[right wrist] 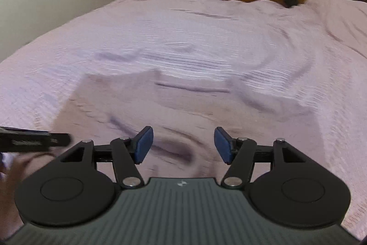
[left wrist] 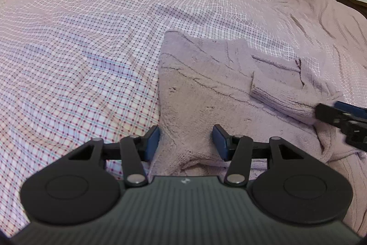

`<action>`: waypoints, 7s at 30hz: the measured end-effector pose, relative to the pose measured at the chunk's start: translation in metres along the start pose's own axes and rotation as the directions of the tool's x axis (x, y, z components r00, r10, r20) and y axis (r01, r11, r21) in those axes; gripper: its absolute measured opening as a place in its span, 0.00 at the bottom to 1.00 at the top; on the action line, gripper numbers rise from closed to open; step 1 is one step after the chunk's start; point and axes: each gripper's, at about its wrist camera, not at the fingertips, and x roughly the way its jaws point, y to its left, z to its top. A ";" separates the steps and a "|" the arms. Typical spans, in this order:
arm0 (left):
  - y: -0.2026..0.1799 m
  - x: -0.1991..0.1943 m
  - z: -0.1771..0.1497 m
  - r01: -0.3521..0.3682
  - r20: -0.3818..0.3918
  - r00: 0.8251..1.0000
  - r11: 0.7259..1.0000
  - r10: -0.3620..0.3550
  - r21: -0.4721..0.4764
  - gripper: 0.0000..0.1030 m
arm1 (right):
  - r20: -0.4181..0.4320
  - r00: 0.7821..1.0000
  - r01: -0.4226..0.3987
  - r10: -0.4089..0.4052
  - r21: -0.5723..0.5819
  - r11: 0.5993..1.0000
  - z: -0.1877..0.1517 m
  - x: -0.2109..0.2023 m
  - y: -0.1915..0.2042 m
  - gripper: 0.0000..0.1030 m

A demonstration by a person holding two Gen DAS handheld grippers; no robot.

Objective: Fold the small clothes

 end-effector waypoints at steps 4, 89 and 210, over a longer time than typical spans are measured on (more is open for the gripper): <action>0.001 0.001 0.001 0.004 -0.003 1.000 1.000 -0.004 -0.005 0.51 | -0.021 0.999 -0.033 0.032 -0.034 0.999 0.002 0.023 0.026 0.65; -0.063 -0.125 -0.096 0.042 0.011 0.999 0.989 -0.044 0.139 0.67 | 0.057 0.998 0.037 -0.037 0.007 0.999 -0.192 -0.184 -0.038 0.67; -0.136 0.036 0.043 -0.024 0.239 0.970 0.952 -0.052 0.304 0.12 | 0.237 0.963 0.131 -0.130 0.010 0.991 -0.010 0.015 -0.076 0.08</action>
